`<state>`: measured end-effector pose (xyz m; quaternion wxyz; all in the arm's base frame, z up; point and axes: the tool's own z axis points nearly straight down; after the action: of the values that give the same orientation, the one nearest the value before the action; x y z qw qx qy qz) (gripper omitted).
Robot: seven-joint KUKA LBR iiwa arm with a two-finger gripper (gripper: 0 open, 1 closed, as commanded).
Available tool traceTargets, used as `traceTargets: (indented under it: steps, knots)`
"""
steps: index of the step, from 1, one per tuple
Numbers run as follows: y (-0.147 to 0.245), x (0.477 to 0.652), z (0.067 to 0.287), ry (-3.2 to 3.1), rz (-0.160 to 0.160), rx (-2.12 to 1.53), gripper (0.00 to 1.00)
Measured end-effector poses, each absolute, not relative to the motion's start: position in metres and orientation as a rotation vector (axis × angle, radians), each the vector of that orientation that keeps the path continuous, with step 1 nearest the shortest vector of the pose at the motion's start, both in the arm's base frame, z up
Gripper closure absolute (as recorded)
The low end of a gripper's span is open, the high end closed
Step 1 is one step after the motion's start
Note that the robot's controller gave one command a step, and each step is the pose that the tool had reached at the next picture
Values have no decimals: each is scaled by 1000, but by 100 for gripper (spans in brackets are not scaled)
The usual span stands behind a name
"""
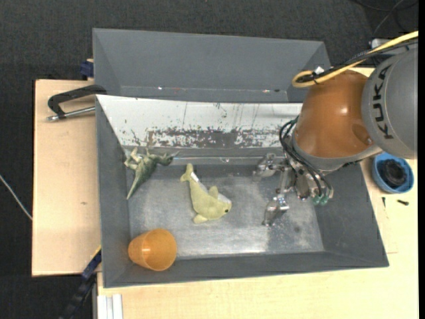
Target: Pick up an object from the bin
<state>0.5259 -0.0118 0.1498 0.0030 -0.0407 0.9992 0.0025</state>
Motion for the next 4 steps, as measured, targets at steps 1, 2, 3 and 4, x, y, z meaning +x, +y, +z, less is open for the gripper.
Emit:
traceTargets:
  steps: [1,2,3,4]
  knots:
    - [81,525,98,3131,7,-290,0]
    - [76,526,100,3129,2,-279,100]
    - [70,516,163,3133,3,-15,100]
    - [99,508,235,3076,3,-580,100]
